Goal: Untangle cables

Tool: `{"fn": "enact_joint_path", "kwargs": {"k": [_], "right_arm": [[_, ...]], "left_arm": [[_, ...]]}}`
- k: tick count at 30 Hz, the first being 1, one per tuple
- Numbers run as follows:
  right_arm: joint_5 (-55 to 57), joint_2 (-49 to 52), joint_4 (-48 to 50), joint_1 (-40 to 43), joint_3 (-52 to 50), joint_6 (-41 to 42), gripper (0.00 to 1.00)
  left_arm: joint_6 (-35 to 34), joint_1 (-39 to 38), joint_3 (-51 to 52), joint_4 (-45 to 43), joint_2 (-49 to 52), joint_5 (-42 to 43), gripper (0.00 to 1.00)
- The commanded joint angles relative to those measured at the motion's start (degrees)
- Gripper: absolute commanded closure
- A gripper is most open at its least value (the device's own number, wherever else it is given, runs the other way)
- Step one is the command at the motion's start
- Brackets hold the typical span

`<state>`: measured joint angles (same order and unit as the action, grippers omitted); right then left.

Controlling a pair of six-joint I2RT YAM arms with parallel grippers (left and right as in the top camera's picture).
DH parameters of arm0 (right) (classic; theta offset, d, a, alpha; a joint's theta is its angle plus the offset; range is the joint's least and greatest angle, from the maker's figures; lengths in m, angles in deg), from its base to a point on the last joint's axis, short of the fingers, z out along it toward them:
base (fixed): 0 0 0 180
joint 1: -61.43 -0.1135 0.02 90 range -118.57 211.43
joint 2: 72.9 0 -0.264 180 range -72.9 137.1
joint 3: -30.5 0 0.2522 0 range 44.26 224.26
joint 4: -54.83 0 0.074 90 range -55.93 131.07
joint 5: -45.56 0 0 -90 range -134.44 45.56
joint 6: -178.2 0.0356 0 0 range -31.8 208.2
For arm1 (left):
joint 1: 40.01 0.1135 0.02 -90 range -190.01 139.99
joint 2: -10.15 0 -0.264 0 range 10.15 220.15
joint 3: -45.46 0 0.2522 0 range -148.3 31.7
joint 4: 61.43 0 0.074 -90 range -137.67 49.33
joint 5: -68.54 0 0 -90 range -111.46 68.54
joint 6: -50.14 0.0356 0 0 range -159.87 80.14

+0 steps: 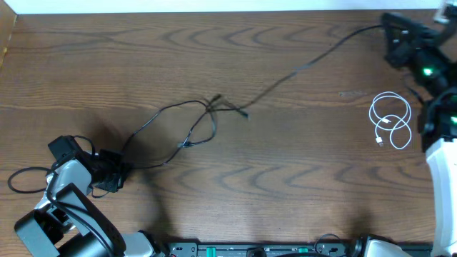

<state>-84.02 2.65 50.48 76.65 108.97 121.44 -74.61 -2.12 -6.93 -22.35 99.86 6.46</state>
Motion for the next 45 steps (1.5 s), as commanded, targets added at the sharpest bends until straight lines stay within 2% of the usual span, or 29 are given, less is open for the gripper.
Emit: {"fn": "enact_joint_path", "kwargs": {"k": [1,8,12,17,21,23,26,29,34,41,45], "right_arm": [[3.3,-0.2,-0.3,4.9,0.9,-1.4,0.99],[0.9,-0.2,-2.8,11.8,0.9,0.3,0.99],[0.8,-0.1,-5.9,11.6,0.9,-3.8,0.99],[0.8,0.6,-5.0,11.7,0.9,-6.9,0.99],[1.7,1.4,-0.9,11.8,0.9,-15.8,0.99],[7.7,1.7,-0.4,11.8,0.9,-22.2,0.99],[16.3,2.1,-1.5,11.8,0.9,-25.4,0.99],[23.4,3.3,-2.2,11.9,0.9,-25.6,0.99],[32.6,5.8,-3.4,11.9,0.9,-22.9,0.99],[30.8,9.4,-4.4,11.8,0.9,-22.6,0.99],[20.1,12.3,-5.5,11.8,0.9,-23.0,0.99]], "left_arm": [[-0.5,0.5,0.7,0.2,0.2,-3.4,0.93],[-0.5,0.5,0.7,0.2,0.2,-3.1,0.93],[-0.5,0.4,0.7,0.1,0.2,-2.9,0.93],[-0.5,0.4,0.7,0.2,0.2,-3.1,0.93],[-0.5,0.4,0.7,0.1,0.2,-3.2,0.92],[-0.5,0.4,0.7,0.1,0.2,-3.6,0.92],[-0.5,0.4,0.7,0.1,0.2,-3.6,0.93],[-1.1,0.5,0.7,0.2,0.2,-4.6,0.93],[-6.3,0.5,0.7,1.7,0.2,-10.8,0.92],[-6.3,0.5,0.8,1.4,0.2,-11.1,0.93],[-6.3,0.4,0.8,1.4,0.2,-11.1,0.93]]}}
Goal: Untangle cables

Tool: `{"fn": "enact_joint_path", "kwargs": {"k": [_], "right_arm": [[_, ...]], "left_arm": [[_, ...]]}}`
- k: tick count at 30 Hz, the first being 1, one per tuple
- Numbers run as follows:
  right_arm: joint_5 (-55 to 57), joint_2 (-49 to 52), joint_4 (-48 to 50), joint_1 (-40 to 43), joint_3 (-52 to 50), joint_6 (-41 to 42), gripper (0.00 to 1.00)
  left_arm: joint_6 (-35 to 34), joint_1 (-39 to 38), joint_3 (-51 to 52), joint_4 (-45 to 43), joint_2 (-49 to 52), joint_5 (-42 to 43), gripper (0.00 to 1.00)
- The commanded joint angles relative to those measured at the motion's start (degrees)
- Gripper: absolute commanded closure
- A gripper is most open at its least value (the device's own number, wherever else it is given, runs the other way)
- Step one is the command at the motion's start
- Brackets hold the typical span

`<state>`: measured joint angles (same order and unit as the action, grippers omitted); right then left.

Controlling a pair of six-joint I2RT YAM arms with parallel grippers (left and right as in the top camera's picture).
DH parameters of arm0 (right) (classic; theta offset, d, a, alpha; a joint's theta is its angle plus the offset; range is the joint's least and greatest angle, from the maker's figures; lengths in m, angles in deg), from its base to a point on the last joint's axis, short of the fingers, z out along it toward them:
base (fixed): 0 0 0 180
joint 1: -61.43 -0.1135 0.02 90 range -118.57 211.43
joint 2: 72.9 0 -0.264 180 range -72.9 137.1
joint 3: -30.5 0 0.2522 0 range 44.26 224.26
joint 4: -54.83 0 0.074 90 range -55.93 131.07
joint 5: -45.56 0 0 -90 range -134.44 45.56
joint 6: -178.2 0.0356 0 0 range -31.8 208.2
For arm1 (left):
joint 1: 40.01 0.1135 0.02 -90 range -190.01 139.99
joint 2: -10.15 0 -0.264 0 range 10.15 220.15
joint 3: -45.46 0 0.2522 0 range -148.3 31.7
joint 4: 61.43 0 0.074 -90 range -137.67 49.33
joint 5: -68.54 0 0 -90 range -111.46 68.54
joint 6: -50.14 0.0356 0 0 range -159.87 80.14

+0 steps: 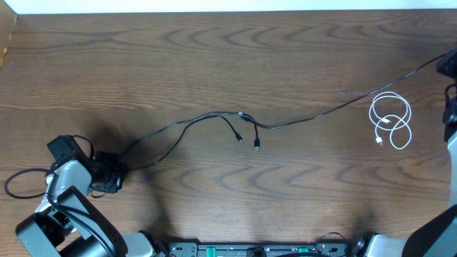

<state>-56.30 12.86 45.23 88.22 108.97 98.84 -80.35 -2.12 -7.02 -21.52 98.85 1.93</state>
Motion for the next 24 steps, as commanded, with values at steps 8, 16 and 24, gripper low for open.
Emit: {"fn": "enact_joint_path", "kwargs": {"k": [8,16,24], "right_arm": [[-35.8,9.0,-0.7,-0.3,0.9,-0.4,0.99],[-35.2,13.1,-14.9,-0.7,0.9,-0.4,0.99],[-8.7,13.9,-31.5,-0.6,0.9,-0.4,0.85]], "left_arm": [[-0.6,0.4,1.0,0.6,1.2,-6.1,0.92],[-0.6,0.4,1.0,0.6,1.2,-5.9,0.92],[-0.6,0.4,1.0,0.8,1.2,-4.6,0.92]]}}
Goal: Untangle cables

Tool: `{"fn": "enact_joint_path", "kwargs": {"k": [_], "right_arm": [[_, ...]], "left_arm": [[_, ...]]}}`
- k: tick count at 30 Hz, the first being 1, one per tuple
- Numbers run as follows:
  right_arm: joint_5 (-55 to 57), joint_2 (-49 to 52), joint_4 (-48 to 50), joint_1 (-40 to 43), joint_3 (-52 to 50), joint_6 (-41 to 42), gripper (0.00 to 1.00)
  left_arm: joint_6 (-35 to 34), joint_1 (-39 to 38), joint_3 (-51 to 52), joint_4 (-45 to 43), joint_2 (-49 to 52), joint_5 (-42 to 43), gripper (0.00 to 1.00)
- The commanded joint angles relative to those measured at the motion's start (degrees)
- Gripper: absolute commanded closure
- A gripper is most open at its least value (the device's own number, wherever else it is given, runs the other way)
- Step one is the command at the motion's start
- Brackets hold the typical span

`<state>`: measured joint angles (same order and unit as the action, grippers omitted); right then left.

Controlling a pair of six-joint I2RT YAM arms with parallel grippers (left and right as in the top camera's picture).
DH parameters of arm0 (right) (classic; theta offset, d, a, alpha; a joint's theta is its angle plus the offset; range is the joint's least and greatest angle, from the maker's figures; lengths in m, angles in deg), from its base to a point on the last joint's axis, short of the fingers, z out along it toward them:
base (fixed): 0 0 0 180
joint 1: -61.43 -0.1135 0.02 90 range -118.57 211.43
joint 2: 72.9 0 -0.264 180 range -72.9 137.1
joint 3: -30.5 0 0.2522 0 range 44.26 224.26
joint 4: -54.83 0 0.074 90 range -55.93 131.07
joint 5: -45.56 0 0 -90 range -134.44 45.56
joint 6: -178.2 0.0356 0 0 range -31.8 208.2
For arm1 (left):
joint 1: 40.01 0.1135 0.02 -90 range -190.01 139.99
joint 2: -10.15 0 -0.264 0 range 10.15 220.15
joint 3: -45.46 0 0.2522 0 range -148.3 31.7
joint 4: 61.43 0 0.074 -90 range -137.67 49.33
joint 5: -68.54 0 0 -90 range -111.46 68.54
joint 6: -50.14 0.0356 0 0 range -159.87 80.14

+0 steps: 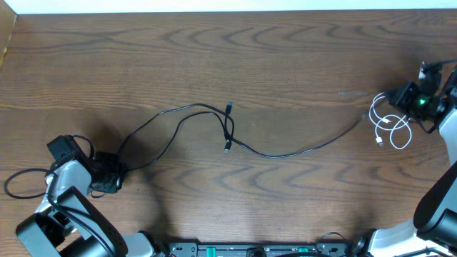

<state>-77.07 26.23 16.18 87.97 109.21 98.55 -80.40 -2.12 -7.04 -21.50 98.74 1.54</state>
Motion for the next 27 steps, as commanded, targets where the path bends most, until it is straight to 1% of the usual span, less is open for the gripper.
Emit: {"fn": "enact_joint_path", "kwargs": {"k": [1,3,4,7,9,10,12,15,22,26,27], "right_arm": [[13.2,0.5,-3.3,-0.4,0.6,-0.1,0.73],[14.2,0.5,-4.3,-0.4,0.6,-0.1,0.58],[14.3,0.5,-4.5,-0.4,0.6,-0.1,0.49],[14.3,0.5,-4.7,-0.5,0.6,-0.1,0.3],[14.3,0.5,-5.1,-0.7,0.6,-0.1,0.03],[14.4,0.5,-5.5,-0.8,0.6,0.2,0.01],[16.2,0.5,-7.1,-1.7,0.6,2.2,0.01],[20.1,0.5,-9.3,-3.9,0.6,3.0,0.01],[38.9,0.5,-16.8,-12.3,1.1,2.6,0.01],[39.8,0.5,-19.9,-16.2,5.5,0.6,0.01],[39.5,0.5,-20.4,-17.1,6.8,-1.1,0.01]], "left_arm": [[-0.5,0.4,1.0,0.8,1.3,-4.2,0.93],[-0.5,0.4,1.0,0.7,1.3,-4.2,0.92],[-0.5,0.4,1.0,0.7,1.3,-4.2,0.92],[-0.5,0.4,1.0,0.8,1.3,-4.2,0.92],[-0.5,0.4,1.0,0.8,1.3,-4.2,0.93],[-0.5,0.4,1.0,0.8,1.3,-4.2,0.92],[-0.5,0.4,1.0,0.8,1.3,-4.2,0.93],[-0.5,0.4,1.0,0.8,1.3,-4.2,0.93],[-0.5,0.4,1.0,0.8,1.3,-4.2,0.93],[-0.5,-0.1,1.0,0.7,1.3,-4.2,0.93],[-0.5,-0.5,1.0,0.5,1.3,-4.2,0.93]]}}
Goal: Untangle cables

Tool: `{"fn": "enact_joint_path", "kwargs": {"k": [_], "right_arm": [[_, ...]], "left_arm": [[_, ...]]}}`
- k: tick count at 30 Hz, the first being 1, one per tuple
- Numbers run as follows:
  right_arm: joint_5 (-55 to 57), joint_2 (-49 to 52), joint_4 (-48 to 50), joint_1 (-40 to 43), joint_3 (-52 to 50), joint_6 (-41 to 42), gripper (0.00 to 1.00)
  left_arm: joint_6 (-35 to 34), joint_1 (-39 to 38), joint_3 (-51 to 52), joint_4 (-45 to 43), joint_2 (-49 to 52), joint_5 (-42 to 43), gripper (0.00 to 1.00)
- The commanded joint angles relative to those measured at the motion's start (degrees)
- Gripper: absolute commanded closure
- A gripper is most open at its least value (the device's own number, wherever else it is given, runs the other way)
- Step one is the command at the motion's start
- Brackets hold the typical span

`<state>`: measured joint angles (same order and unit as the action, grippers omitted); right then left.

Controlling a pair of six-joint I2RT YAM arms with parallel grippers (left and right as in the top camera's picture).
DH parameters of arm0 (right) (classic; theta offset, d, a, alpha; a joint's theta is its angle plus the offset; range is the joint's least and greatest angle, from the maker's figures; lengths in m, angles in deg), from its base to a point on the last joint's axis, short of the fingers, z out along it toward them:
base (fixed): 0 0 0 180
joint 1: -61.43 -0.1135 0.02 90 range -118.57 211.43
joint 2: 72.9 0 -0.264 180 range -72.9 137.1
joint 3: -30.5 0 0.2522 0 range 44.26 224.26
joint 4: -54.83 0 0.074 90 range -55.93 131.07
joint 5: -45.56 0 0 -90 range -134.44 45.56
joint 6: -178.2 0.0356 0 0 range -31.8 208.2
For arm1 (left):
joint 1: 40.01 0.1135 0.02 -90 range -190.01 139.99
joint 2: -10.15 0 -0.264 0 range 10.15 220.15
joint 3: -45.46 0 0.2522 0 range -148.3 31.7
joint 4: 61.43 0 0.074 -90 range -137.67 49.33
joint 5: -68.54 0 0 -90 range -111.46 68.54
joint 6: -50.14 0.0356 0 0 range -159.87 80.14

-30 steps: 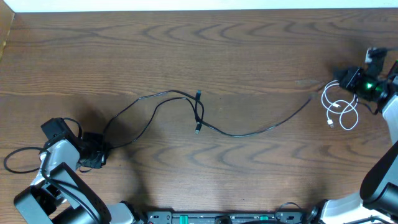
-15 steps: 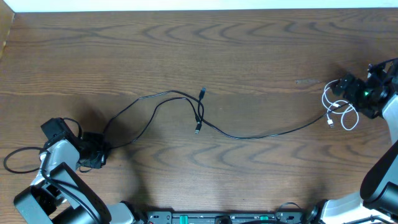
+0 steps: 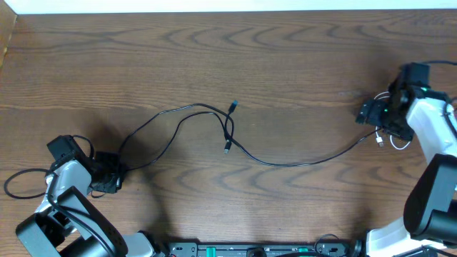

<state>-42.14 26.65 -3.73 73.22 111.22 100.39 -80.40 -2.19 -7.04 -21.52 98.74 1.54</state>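
Observation:
Two thin black cables run from my left gripper at the lower left up to a loose crossing in the middle, where two plug ends lie free. One long black cable sags on toward the right and ends on the table beside a small coiled white cable. My left gripper is shut on the black cables' left end. My right gripper points left just above that cable's right end and looks open, with nothing seen between its fingers.
A black cable loop trails off the left gripper toward the table's left edge. The right arm's white link lies over part of the white coil. The table's front rail runs along the bottom.
My right gripper has moved left and slightly down, from over the white coil to its left side. The long cable's right end has shifted a little lower. The left arm has not moved.
First the black cables were knotted mid-table, with the long one stretched to my right gripper at the far right corner. Then the right gripper was nearly off the right edge and the knot pulled apart. Afterwards the long cable lay slack, its end near the white coil.

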Motion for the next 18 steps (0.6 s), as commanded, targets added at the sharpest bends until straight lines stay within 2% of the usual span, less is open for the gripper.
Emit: {"fn": "enact_joint_path", "kwargs": {"k": [1,3,5,6,7,8,10,12,13,17,18], "right_arm": [[3.6,0.1,-0.5,-3.7,6.3,-6.4,0.01],[-1.9,0.1,-0.5,-5.6,8.0,-13.2,0.08],[-15.1,0.1,-1.2,-7.4,9.2,-20.8,0.1],[-22.2,0.2,-1.9,-8.1,9.6,-22.8,0.11],[-24.5,0.3,-2.6,-8.5,9.7,-22.4,0.11],[-24.0,0.6,-3.5,-8.8,9.9,-20.6,0.1],[-17.9,1.6,-6.3,-8.7,10.2,-14.7,0.01],[-11.2,3.1,-10.4,-8.0,10.3,-10.1,0.01],[-9.1,5.4,-16.0,-7.1,11.5,-9.0,0.01],[-9.0,10.7,-28.7,-5.7,16.9,-5.7,0.01],[-9.1,13.0,-34.4,-5.4,20.2,-4.8,0.01]], "left_arm": [[-0.5,-0.8,1.0,0.4,1.3,-4.3,0.93],[-0.5,-1.4,1.0,0.3,1.3,-4.3,0.92],[-0.5,-2.0,1.0,0.2,1.3,-4.7,0.93],[-0.5,-2.2,1.0,0.0,1.3,-4.7,0.92],[-0.5,-2.3,1.0,-0.1,1.3,-4.7,0.92],[-0.5,-2.3,1.0,-0.1,1.3,-4.7,0.92],[-0.5,-2.3,1.0,-0.1,1.3,-4.7,0.92],[-0.5,-2.3,1.0,0.0,1.3,-4.7,0.93],[-0.5,-2.3,1.0,0.0,1.3,-4.7,0.92],[-0.5,-2.3,1.0,-0.1,1.3,-4.7,0.93],[-0.5,-2.3,1.0,-0.1,1.3,-4.7,0.93]]}}
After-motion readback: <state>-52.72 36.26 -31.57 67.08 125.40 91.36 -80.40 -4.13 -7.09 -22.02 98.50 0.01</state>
